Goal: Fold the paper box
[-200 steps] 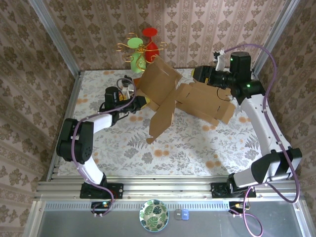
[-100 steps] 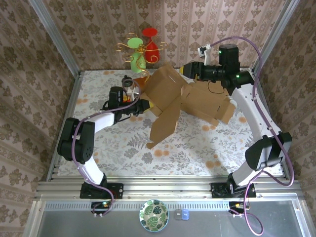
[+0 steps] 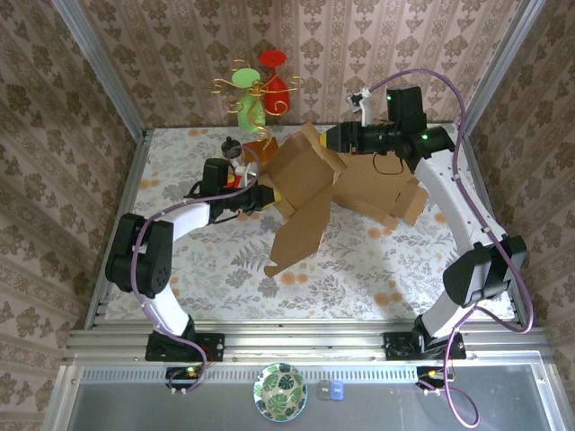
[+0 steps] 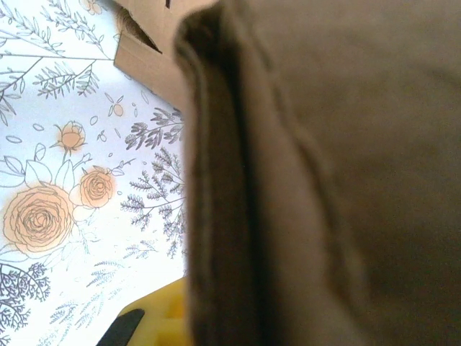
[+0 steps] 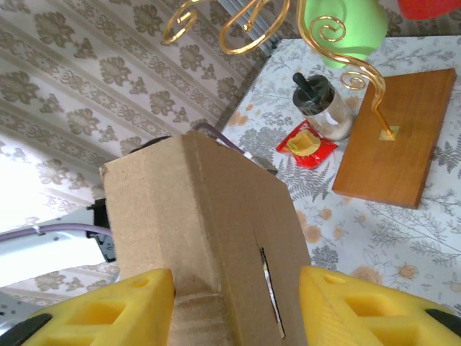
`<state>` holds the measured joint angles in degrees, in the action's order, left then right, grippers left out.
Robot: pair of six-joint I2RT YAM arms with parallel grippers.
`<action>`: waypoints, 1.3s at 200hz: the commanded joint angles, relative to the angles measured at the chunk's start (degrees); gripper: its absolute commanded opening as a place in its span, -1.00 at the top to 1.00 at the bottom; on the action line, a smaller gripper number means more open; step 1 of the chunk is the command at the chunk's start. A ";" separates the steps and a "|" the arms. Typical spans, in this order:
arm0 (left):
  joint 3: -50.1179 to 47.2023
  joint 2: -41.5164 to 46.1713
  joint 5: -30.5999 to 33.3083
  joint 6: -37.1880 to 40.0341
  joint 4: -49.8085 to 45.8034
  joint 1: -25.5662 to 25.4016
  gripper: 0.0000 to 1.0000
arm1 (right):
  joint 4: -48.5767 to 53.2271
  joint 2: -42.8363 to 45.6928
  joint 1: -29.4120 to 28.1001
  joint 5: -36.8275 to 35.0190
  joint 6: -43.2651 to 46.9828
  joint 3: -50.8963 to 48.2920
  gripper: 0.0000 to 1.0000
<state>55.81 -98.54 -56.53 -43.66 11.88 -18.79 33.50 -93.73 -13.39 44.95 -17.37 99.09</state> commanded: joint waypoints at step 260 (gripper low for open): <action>9.04 4.80 11.55 10.30 -25.13 -2.94 1.00 | 21.57 -6.81 -20.09 -63.76 20.30 9.47 0.30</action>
<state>61.87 -96.44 -46.85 -36.21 -7.77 -20.69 51.99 -98.00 -31.77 -8.05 2.85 105.89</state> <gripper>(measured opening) 0.080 0.380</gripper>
